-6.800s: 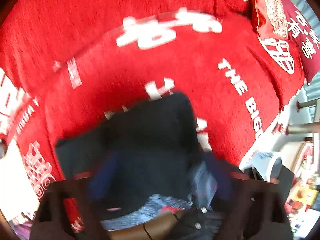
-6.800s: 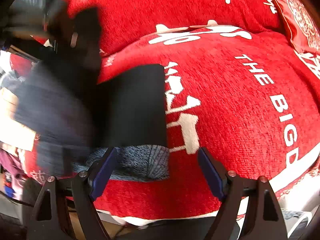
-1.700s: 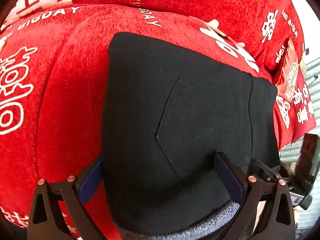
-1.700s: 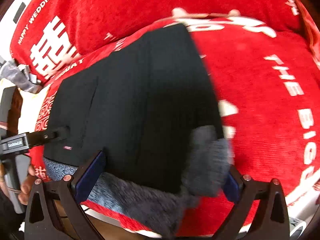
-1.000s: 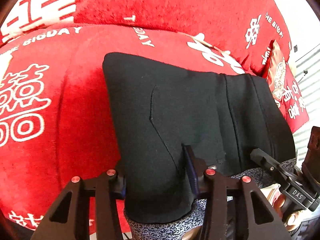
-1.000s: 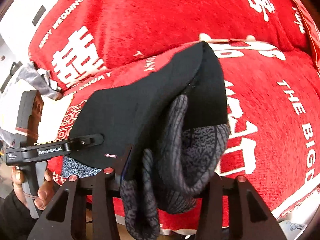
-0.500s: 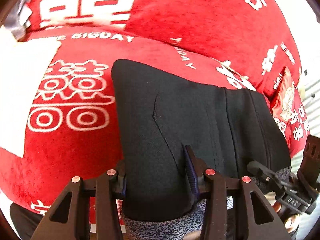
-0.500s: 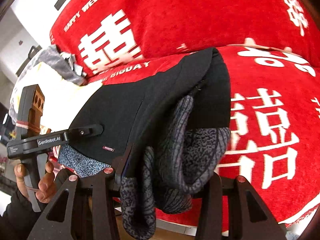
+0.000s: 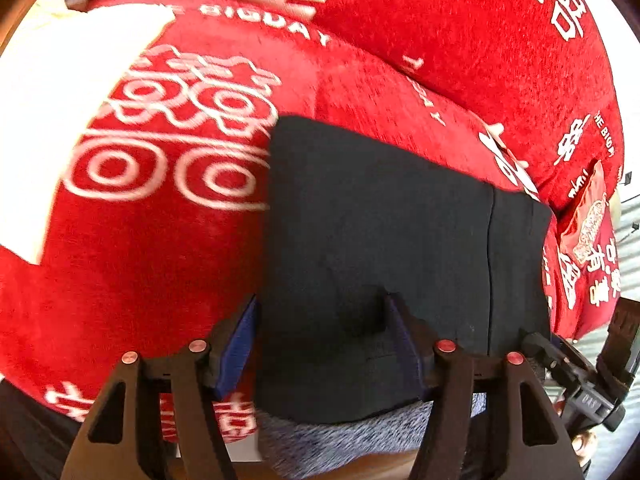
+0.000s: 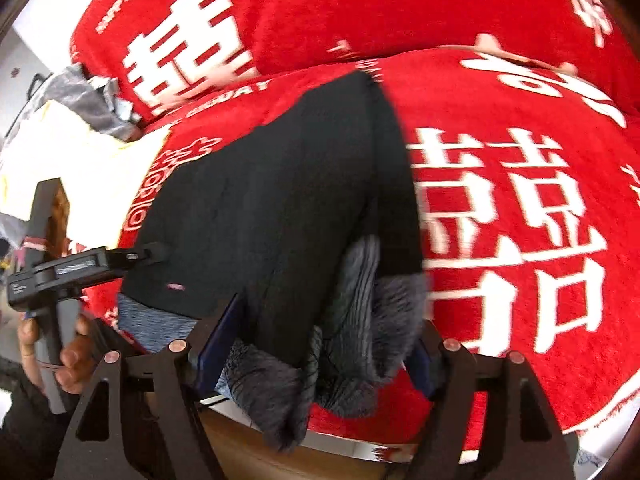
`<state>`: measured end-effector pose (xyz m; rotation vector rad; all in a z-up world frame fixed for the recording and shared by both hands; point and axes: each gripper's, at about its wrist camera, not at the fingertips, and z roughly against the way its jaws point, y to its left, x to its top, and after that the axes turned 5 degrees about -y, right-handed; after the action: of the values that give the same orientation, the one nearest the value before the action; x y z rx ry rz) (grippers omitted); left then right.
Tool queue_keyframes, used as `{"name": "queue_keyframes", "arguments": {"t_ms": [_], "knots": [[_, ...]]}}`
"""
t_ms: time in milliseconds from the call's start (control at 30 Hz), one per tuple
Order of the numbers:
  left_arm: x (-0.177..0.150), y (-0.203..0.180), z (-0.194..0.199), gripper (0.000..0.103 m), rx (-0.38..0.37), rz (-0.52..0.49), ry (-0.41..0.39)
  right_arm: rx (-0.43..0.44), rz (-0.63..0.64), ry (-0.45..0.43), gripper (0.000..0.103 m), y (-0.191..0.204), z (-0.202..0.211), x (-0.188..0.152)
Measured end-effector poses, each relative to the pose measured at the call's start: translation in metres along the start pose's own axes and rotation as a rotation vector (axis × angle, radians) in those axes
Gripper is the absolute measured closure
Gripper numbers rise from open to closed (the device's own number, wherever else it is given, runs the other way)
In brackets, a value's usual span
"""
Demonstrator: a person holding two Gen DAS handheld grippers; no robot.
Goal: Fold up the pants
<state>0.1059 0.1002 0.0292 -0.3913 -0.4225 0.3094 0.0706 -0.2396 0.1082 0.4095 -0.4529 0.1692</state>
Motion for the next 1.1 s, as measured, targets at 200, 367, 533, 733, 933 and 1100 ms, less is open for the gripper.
{"name": "queue_keyframes", "arguments": {"t_ms": [200, 367, 533, 733, 933, 1100], "knots": [[-0.004, -0.025, 0.039, 0.038, 0.023, -0.099, -0.102, -0.089, 0.161, -0.120, 0.026, 0.031, 0.040, 0.004], [-0.028, -0.062, 0.030, 0.038, -0.017, -0.231, -0.083, -0.068, 0.397, -0.109, 0.024, 0.082, 0.037, -0.012], [-0.048, -0.064, 0.006, 0.038, 0.025, -0.274, -0.043, -0.057, 0.404, -0.029, 0.025, 0.076, 0.012, -0.025], [-0.047, -0.064, 0.004, 0.038, 0.021, -0.269, -0.038, -0.029, 0.339, 0.013, 0.025, 0.060, 0.004, -0.021], [-0.002, -0.061, 0.000, 0.038, 0.031, -0.226, -0.083, -0.074, 0.353, -0.076, 0.023, 0.063, 0.010, 0.018], [0.033, -0.056, -0.028, 0.038, 0.040, -0.172, -0.049, -0.130, 0.370, -0.060, 0.023, 0.066, -0.027, 0.058]]}}
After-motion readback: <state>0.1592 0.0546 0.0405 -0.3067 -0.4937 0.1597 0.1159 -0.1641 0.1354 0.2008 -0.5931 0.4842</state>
